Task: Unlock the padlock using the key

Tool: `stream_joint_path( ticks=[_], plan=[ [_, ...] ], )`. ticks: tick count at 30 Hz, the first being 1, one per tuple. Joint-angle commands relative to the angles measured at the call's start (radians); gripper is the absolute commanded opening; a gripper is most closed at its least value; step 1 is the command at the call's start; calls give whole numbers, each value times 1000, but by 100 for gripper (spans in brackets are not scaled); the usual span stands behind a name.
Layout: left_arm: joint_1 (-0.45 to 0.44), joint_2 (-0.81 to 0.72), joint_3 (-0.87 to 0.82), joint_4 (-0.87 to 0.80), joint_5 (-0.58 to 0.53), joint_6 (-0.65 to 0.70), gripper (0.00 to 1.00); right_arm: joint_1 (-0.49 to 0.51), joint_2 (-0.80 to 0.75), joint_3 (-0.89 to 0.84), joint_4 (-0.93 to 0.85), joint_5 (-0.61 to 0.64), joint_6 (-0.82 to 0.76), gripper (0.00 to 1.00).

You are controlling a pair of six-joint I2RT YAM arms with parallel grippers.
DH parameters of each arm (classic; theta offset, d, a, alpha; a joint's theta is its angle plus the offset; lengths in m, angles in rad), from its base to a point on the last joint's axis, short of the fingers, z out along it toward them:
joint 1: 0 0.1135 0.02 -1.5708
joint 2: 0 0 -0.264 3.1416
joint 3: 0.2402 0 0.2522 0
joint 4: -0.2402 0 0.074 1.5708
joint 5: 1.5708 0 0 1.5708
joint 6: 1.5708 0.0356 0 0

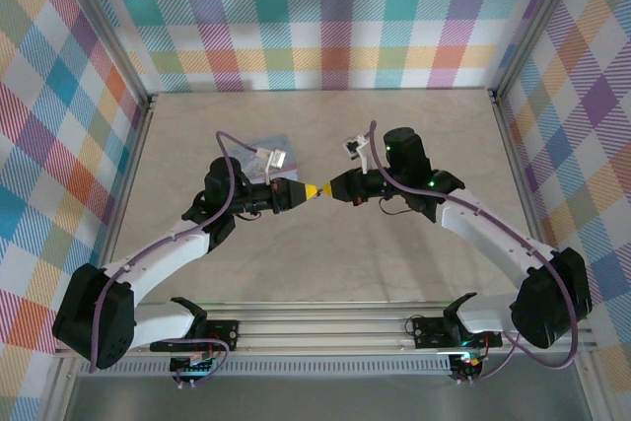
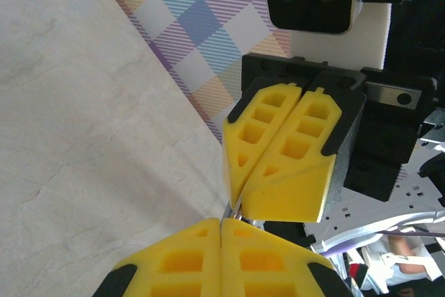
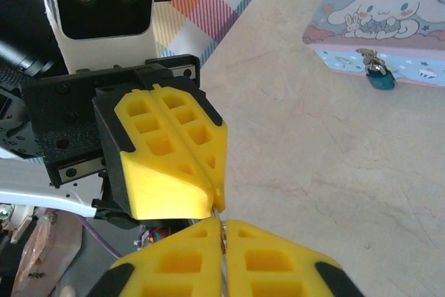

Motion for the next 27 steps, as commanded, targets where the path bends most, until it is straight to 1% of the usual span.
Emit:
stream_joint_path(
  ticks=[1, 2, 3, 4, 7, 10, 15, 19, 26, 27],
  plan=[
    [29, -25, -14, 31, -46, -15, 0, -14, -26, -21, 61, 2, 81, 30],
    [29, -27, -15, 28, -49, -16, 0, -14, -27, -20, 65, 6, 95, 38],
    [29, -28, -16, 25, -53, -14, 0, -14, -27, -19, 69, 12, 106, 43],
    [29, -31, -17, 21, -59, -13, 0, -15, -29, -17, 72, 22, 120, 44],
    [29, -38, -18, 12, -69, -8, 0, -16, -38, -21, 86, 52, 164, 45],
    [29, -36, -12, 3, -74, -3, 0, -16, -32, -22, 103, 66, 218, 43],
    [29, -33, -8, -1, -79, 1, 0, -11, 7, -29, 173, 12, 301, 36],
    [29, -29, -2, -17, -76, 13, 0, -1, 41, -21, 193, -1, 338, 29],
    [29, -36, -1, -16, -60, 18, 0, 9, 97, -3, 192, -8, 349, 29],
    [29, -34, 0, -20, -57, 20, 0, 9, 106, -3, 200, -15, 356, 27]
  ],
)
